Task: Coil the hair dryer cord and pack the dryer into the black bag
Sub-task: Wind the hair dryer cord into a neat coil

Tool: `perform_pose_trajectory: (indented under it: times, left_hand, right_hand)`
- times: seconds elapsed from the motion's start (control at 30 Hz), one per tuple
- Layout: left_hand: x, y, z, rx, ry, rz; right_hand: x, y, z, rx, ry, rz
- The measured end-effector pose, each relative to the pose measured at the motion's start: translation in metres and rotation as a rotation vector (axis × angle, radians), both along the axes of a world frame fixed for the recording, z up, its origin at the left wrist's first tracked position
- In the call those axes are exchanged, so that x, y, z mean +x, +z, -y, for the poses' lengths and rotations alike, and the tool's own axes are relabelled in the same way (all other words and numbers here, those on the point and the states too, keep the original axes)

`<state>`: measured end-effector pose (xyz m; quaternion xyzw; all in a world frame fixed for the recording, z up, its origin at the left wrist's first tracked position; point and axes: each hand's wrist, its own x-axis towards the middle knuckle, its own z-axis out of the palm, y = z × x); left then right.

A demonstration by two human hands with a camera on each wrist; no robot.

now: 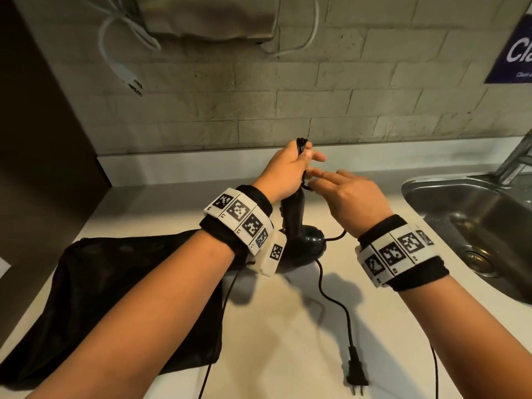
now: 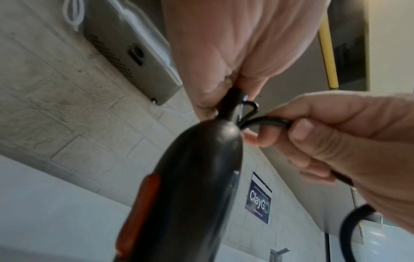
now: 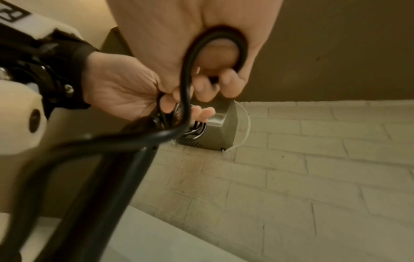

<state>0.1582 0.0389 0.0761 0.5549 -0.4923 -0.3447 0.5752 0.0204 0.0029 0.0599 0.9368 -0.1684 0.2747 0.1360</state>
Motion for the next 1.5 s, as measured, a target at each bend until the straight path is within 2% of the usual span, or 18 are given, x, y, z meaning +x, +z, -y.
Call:
perform_pose_trajectory:
  times: [0.13,0.2,0.37,0.57,0.63,0.73,0.93,1.07,1.23,1.4,1.5]
  left_hand:
    - [-0.001,0.006,-0.005,0.085,-0.036,0.159]
    - [-0.003,0.013,-0.010,0.106,-0.086,0.210]
    - [-0.007,0.016,-0.012,0.144,-0.212,0.100]
    - [0.001,0.015,-0.014,0.209,-0.250,0.051]
    - [0.006,0.014,-0.013,0.212,-0.309,0.058]
    - [0.011,0.013,-0.013,0.211,-0.349,0.024]
    - [0.028,0.009,-0.018,0.117,-0.300,-0.160]
    - [0.032,0.007,-0.020,0.110,-0.279,-0.229]
    - [0.029,0.003,-0.020,0.068,-0.208,-0.200]
    - [0.025,-0.010,-0.021,-0.079,-0.117,-0.133]
    - [0.019,-0.014,-0.019,-0.108,-0.056,-0.134]
  right_hand:
    - [-0.002,0.015,0.008,-0.152,0.004,0.018]
    - [0.001,0.023,0.006,-0.155,-0.005,0.044]
    - [0.007,0.037,0.008,-0.064,-0.017,0.129]
    - [0.011,0.036,0.012,0.078,0.037,0.175]
    - [0.011,0.035,0.019,0.206,0.036,0.210]
    - [0.011,0.031,0.028,0.418,0.155,0.208]
    - [0.015,0.006,0.017,0.691,0.273,0.325]
    - [0.023,0.002,0.011,0.807,0.242,0.382]
    - [0.033,0.004,0.009,0.782,0.186,0.412]
    - [0.038,0.006,0.010,0.749,0.129,0.485]
    - [0.038,0.006,0.011,0.771,0.101,0.499]
